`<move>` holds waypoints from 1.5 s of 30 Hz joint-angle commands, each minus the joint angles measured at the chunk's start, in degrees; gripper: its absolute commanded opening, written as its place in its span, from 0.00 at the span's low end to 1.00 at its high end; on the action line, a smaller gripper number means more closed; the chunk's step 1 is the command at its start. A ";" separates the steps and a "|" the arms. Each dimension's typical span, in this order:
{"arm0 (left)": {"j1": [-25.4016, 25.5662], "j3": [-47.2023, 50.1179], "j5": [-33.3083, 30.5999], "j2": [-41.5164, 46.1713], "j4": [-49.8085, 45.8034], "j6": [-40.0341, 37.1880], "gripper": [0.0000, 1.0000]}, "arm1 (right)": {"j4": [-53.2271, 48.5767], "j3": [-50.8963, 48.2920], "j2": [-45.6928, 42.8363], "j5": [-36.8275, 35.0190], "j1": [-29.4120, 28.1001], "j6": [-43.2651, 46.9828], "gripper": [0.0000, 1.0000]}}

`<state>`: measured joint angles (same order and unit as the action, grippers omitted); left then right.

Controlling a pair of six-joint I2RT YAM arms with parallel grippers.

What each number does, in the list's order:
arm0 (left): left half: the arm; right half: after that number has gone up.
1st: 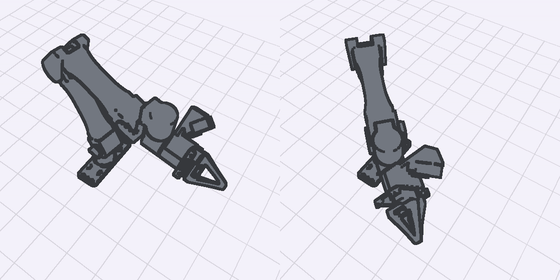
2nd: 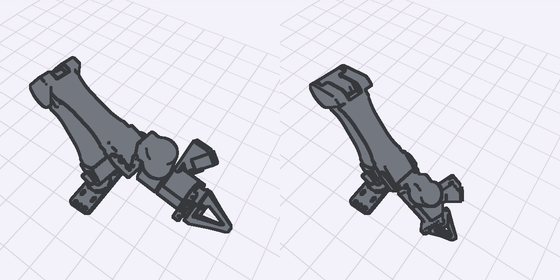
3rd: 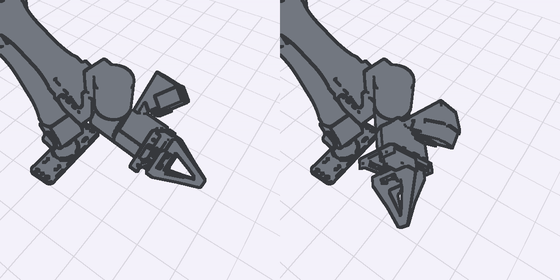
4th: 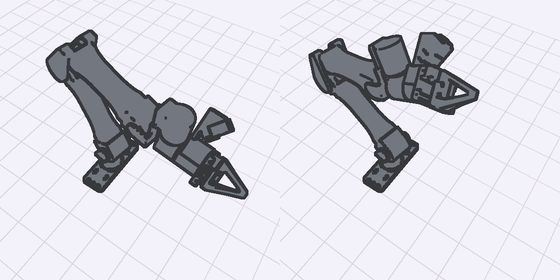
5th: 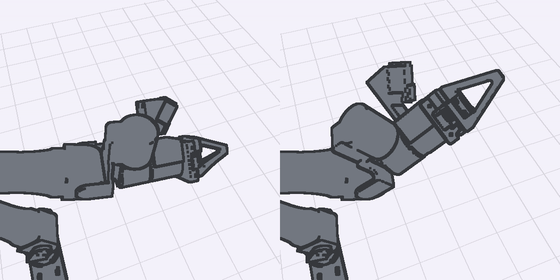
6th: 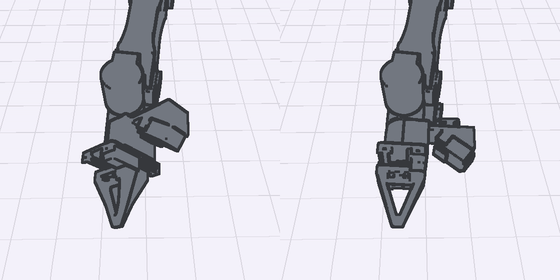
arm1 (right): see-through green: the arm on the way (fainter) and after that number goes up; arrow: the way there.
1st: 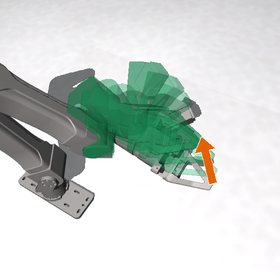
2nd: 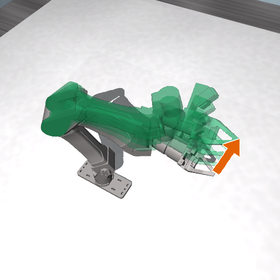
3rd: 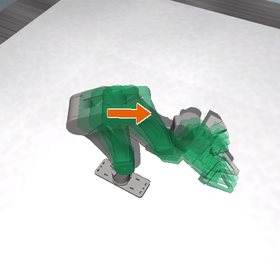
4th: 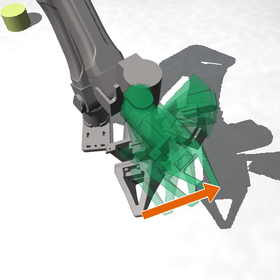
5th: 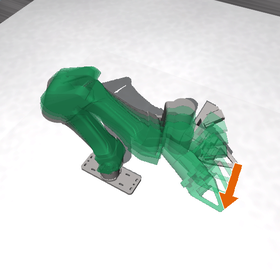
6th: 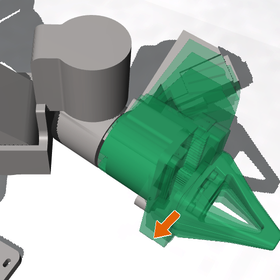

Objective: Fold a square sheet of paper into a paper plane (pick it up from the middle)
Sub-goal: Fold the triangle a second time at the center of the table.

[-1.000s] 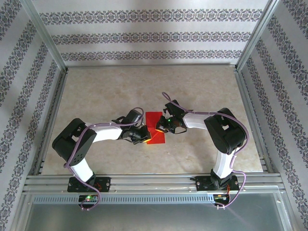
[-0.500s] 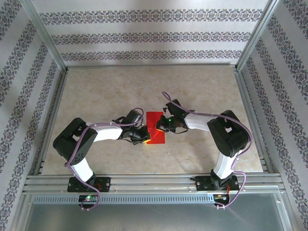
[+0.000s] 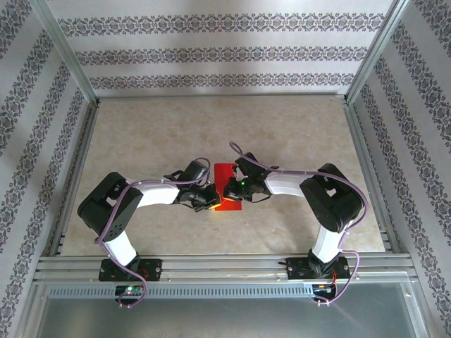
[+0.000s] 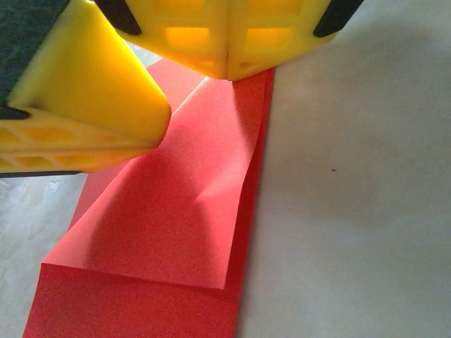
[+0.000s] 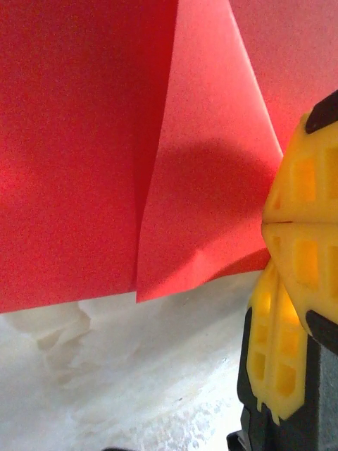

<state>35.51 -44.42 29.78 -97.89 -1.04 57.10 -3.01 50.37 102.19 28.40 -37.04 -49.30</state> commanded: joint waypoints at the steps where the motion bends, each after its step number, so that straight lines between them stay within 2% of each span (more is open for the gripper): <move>1: -0.33 1.31 -1.82 -2.31 -3.36 -0.10 0.00 | -0.20 -0.54 0.90 0.95 -1.04 -0.71 0.00; 8: -0.35 1.43 -2.00 -2.37 -3.07 0.02 0.00 | -0.31 -0.05 2.85 1.77 -1.14 -0.78 0.00; 13: -0.35 1.48 -2.65 -2.31 -4.54 0.03 0.00 | -2.77 0.02 3.01 -1.38 0.19 -0.10 0.00; 19: -0.35 2.18 -4.76 -3.04 -8.47 -0.06 0.00 | -4.44 0.27 3.44 -4.88 5.32 2.85 0.00; 24: -0.31 3.90 -3.86 -4.08 -6.62 0.73 0.00 | -5.16 1.38 4.70 -6.16 10.15 5.49 0.00; 29: -0.35 3.25 -3.69 -3.61 -6.70 -0.18 0.00 | -4.48 1.75 5.18 -5.23 14.66 6.71 0.00; 37: -0.34 0.44 -2.51 -3.27 -8.10 -2.64 0.00 | -4.83 2.33 1.00 -4.57 18.70 7.90 0.01; 41: -0.41 -3.73 0.04 -2.04 -8.95 -2.66 0.00 | -4.78 0.98 -4.17 -5.49 19.28 7.21 0.05; 45: -0.44 -11.59 0.56 0.51 -12.15 -4.51 0.07 | -4.14 -1.14 -8.71 -5.69 19.28 5.01 0.17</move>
<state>35.51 -50.98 29.98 -98.96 -7.92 55.22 -6.92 50.87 96.77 24.88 -17.61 -43.46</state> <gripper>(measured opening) 0.062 0.145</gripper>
